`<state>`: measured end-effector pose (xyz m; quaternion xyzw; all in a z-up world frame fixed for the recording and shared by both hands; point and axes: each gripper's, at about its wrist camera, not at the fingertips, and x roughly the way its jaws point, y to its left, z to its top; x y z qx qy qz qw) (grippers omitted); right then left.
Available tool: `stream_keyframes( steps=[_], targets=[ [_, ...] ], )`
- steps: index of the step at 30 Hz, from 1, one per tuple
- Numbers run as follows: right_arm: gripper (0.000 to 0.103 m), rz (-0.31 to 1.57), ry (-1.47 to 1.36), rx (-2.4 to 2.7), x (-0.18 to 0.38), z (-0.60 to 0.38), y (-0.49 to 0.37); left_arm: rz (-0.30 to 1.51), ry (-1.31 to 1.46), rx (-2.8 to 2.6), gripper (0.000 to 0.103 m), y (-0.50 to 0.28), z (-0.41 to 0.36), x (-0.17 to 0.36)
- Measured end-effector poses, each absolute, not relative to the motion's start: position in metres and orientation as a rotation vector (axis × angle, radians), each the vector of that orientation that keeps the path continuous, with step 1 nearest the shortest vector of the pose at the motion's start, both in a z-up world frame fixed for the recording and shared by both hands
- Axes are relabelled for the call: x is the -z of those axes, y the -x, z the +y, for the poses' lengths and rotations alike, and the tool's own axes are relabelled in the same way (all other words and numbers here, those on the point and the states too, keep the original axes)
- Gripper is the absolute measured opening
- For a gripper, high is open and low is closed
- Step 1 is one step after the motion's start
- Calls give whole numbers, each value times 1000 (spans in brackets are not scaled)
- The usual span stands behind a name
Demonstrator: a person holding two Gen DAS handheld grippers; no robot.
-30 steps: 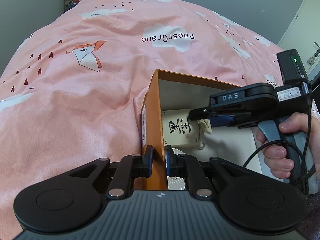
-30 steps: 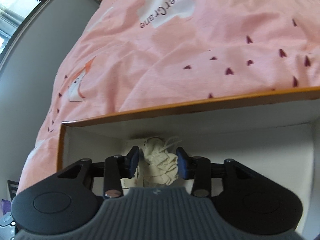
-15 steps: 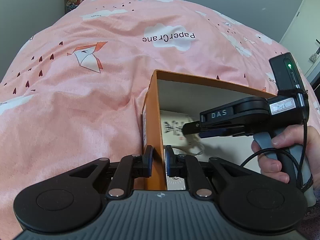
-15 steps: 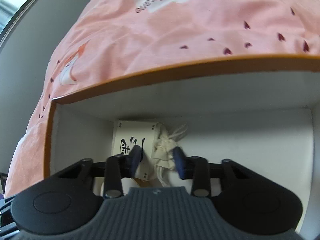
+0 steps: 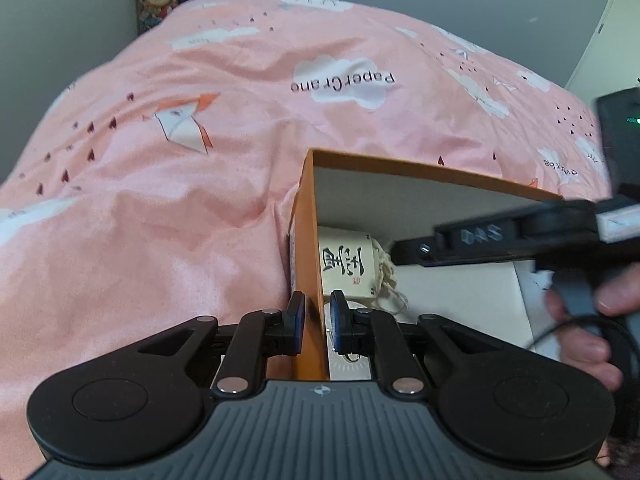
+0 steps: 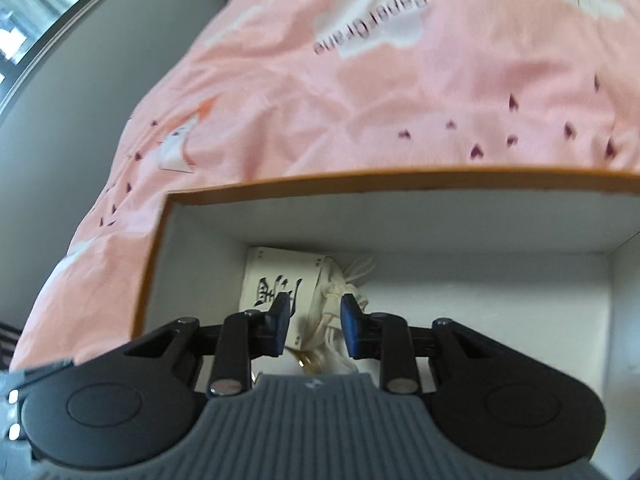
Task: Organize rigid objects
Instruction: 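Move both tools back to the pile beside the box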
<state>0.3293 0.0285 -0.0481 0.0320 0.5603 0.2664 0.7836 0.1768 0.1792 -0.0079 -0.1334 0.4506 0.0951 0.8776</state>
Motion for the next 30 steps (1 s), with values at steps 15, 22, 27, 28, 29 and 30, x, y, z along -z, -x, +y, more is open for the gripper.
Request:
stream_keyframes(
  steps=[15, 22, 27, 28, 29, 30],
  targets=[
    [36, 914, -4, -677, -37, -48, -212, 681, 244, -49, 16, -104, 126, -64],
    [36, 795, 3, -596, -39, -98, -141, 660, 240, 61, 16, -66, 87, -50],
    [36, 829, 56, -488, -27, -128, -106, 704, 203, 103, 16, -56, 66, -22],
    [36, 850, 69, -466, -22, -133, -101, 717, 209, 124, 16, -54, 63, -15],
    [34, 872, 75, -446, -18, -139, -97, 737, 214, 145, 16, -53, 59, -9],
    [30, 896, 71, -428, -13, -144, -93, 755, 217, 167, 19, -53, 55, -2]
  ],
)
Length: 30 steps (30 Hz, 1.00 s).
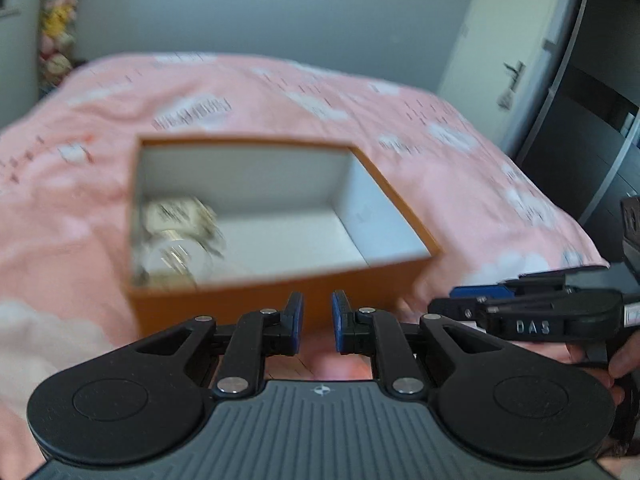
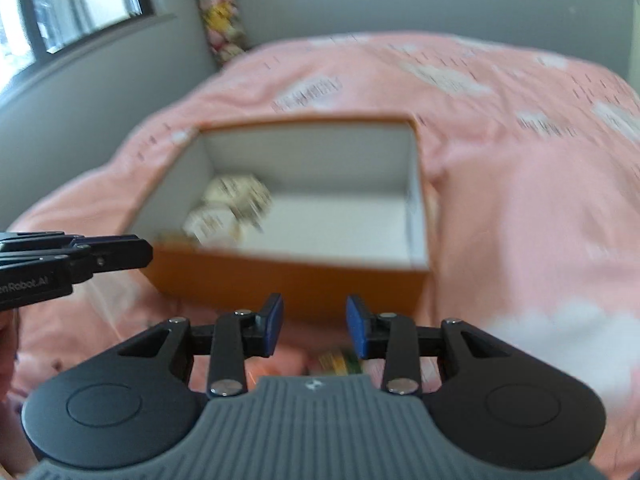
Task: Organize rigid objects
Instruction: 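Move both tools back to the pile beside the box, then grasp the pink sponge with the left tool while the right tool grasps the green soap bottle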
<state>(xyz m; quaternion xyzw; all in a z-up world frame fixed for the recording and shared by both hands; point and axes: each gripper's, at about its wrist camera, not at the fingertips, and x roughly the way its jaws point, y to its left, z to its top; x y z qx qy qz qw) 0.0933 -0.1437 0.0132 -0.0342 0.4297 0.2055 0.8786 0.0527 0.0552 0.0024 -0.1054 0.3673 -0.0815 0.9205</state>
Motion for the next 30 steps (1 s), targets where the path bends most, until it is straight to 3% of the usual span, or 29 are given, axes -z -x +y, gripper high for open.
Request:
stream_keyframes(
  steps=[2, 6, 12, 19, 21, 23, 30],
  targets=[
    [30, 943, 45, -408, -5, -155, -87, 804, 219, 197, 27, -54, 47, 11],
    [30, 1009, 17, -365, 9, -165, -83, 865, 254, 281, 56, -55, 31, 34],
    [32, 1117, -25, -314, 34, -176, -83, 935, 226, 257, 69, -66, 11, 55],
    [32, 1192, -103, -312, 54, -186, -89, 944, 153, 229, 68, -73, -6, 67],
    [32, 1187, -89, -318, 56, -182, -92, 955, 131, 203, 55, -77, -8, 70],
    [32, 1186, -82, -330, 58, -179, -96, 966, 143, 202, 49, -79, -5, 71],
    [36, 1212, -95, -354, 70, -176, -116, 1052, 164, 144, 41, -78, 13, 66]
  ],
)
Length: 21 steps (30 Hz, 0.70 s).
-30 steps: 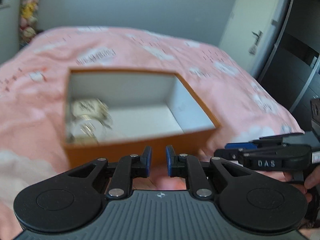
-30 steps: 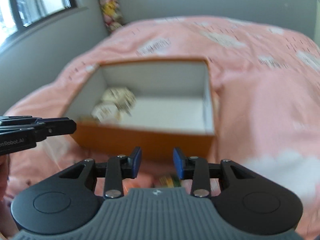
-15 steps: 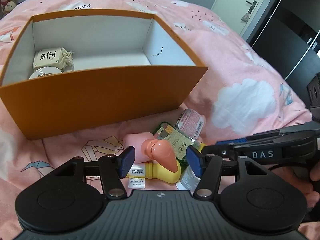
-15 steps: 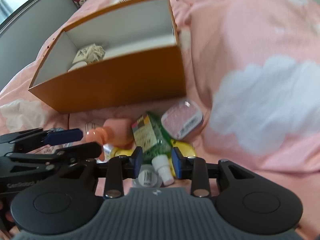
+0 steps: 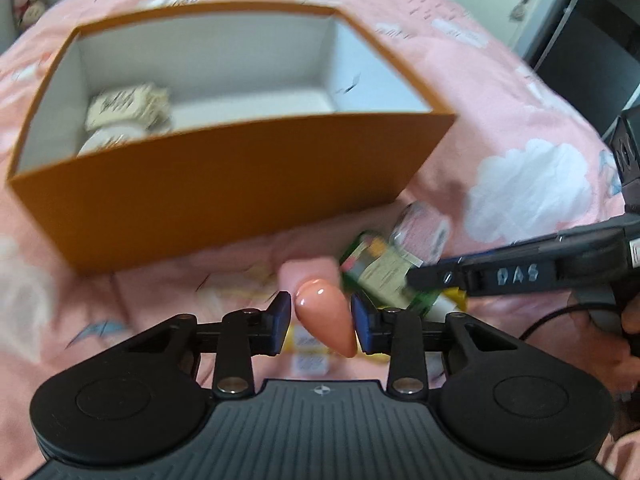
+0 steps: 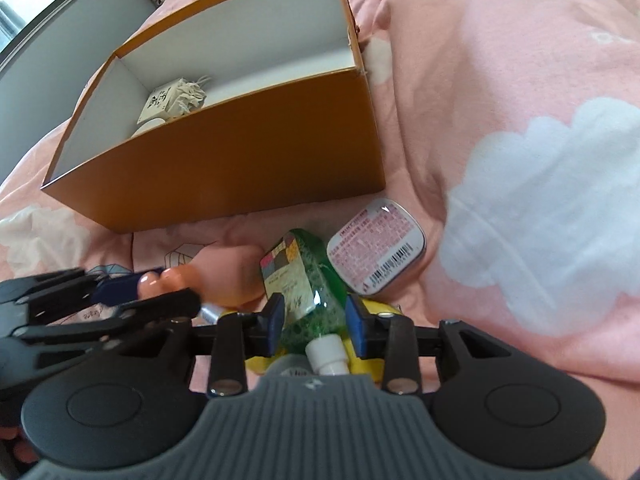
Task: Organize rigid objects
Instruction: 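Grasp the pink sponge with the left tool while the right tool grasps the green soap bottle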
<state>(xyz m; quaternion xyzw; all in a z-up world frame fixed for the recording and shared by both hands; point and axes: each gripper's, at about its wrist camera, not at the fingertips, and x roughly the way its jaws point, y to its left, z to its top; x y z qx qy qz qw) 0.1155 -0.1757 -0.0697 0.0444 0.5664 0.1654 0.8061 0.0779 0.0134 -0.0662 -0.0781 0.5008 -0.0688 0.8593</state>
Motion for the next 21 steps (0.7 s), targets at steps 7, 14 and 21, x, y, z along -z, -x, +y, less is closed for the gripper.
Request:
stream_keyframes(
  steps=[7, 14, 21],
  targets=[
    [38, 1258, -112, -375, 83, -178, -132, 1163, 273, 132, 44, -86, 39, 85],
    [46, 1284, -114, -425, 92, -175, -143, 1140, 297, 153, 63, -95, 43, 91],
    [52, 1285, -81, -477, 100, -164, -148, 1109, 247, 165, 70, -103, 33, 92]
  ],
)
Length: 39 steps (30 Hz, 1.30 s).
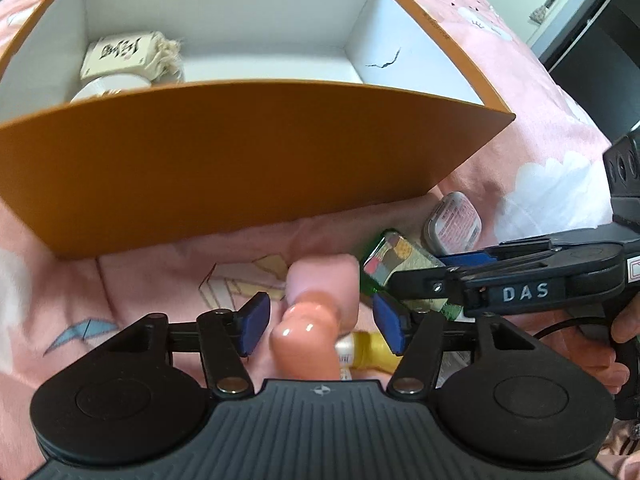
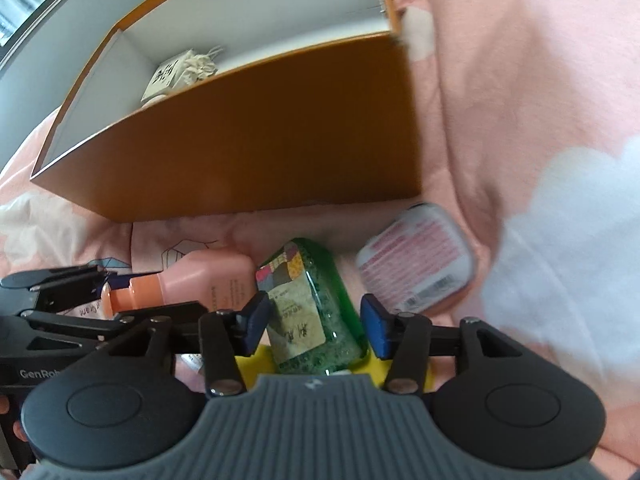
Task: Organize rigid objects
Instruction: 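Grasp the pink sponge with the left tool while the right tool grasps the green soap bottle, then carry the sponge and green bottle over the orange box with both tools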
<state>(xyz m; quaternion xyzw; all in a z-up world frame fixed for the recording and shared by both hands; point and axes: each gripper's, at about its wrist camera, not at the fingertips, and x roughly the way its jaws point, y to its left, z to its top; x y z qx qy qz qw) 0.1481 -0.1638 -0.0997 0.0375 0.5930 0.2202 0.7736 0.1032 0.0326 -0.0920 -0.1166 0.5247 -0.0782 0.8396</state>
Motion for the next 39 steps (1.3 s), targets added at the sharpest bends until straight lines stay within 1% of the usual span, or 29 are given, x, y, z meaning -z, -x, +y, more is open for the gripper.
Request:
stream_keyframes(
  steps=[4, 5, 7, 8, 9, 10, 12, 18, 20, 28, 39],
  targets=[
    [55, 1306, -109, -498, 108, -165, -153, 1111, 237, 157, 69, -113, 31, 96],
    [55, 1317, -124, -498, 111, -167, -155, 1114, 240, 165, 67, -114, 32, 97],
    [56, 1324, -154, -500, 113, -171, -156, 1127, 238, 171, 60, -116, 31, 99],
    [55, 1325, -166, -500, 113, -172, -156, 1134, 240, 174, 54, -118, 31, 101],
    [54, 1325, -167, -501, 112, -173, -156, 1139, 245, 183, 49, -118, 31, 102],
    [52, 1322, -165, -501, 112, -172, -156, 1141, 245, 184, 50, -118, 31, 102],
    [40, 1308, -166, -496, 108, -172, -155, 1146, 243, 187, 49, -118, 30, 103],
    [31, 1278, -169, -508, 92, -176, -147, 1131, 247, 187, 49, -113, 30, 103],
    [30, 1254, -153, -518, 85, -171, -143, 1117, 269, 181, 49, -109, 33, 101],
    [30, 1171, -97, -508, 58, -168, -134, 1041, 296, 141, 49, -93, 44, 74],
    [30, 1024, -91, -541, -2, -167, -118, 865, 314, 148, 49, -76, 50, 10]
  ],
)
